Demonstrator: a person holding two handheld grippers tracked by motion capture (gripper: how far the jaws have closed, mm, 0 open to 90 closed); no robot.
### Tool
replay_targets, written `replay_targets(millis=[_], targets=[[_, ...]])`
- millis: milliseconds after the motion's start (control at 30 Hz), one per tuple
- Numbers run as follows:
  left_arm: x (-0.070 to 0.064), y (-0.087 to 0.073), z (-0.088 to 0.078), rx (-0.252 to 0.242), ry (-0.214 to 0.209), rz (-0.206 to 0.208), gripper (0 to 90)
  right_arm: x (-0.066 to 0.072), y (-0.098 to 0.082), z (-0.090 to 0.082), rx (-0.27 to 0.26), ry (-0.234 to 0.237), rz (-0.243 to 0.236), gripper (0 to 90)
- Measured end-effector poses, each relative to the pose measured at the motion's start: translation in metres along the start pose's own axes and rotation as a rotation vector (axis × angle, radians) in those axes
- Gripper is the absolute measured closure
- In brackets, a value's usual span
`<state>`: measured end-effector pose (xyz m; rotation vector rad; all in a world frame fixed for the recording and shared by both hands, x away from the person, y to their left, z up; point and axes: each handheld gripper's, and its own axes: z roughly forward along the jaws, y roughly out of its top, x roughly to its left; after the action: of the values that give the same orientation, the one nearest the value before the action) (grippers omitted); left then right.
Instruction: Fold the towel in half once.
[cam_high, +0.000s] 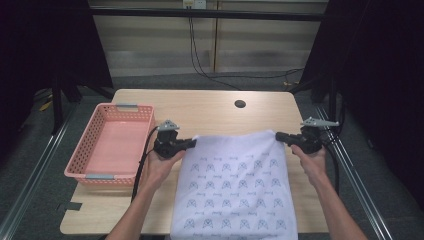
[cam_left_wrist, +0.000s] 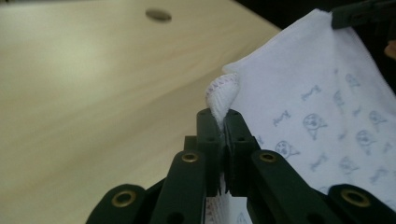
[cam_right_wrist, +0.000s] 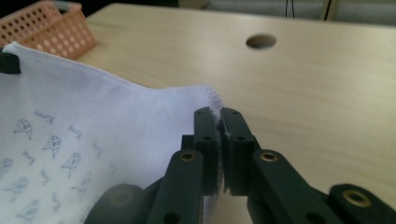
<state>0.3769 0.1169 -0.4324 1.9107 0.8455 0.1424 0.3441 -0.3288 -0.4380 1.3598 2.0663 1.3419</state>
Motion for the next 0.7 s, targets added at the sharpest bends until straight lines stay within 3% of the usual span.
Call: replay_targets(millis=[200, 267, 367, 433, 500, 633, 700], targets=[[0.015, 0.051, -0.028, -0.072, 0.043, 0.034, 87.1, -0.001, 0.045, -0.017, -0.084, 0.001, -0.015, 86.0], [0.020, 0.058, -0.032, -0.086, 0.061, 0.037, 87.1, -0.006, 0.057, -0.019, -0.100, -0.003, -0.012, 86.0], [0.029, 0.071, -0.034, -0.112, 0.054, 0.025, 87.2, -0.011, 0.074, -0.018, -0.103, -0.007, -0.010, 86.1], [0.031, 0.080, -0.034, -0.113, 0.061, 0.035, 87.2, -0.011, 0.087, -0.016, -0.095, -0.021, -0.035, 86.1], [0.031, 0.101, -0.035, -0.107, 0.088, 0.058, 87.2, -0.009, 0.102, -0.015, -0.121, -0.036, -0.050, 86.2], [0.027, 0.136, -0.051, -0.194, 0.091, 0.088, 87.2, -0.010, 0.131, -0.015, -0.165, -0.059, -0.027, 86.2], [0.027, 0.146, -0.058, -0.213, 0.093, 0.093, 87.2, -0.011, 0.145, -0.018, -0.171, -0.074, -0.031, 86.2]])
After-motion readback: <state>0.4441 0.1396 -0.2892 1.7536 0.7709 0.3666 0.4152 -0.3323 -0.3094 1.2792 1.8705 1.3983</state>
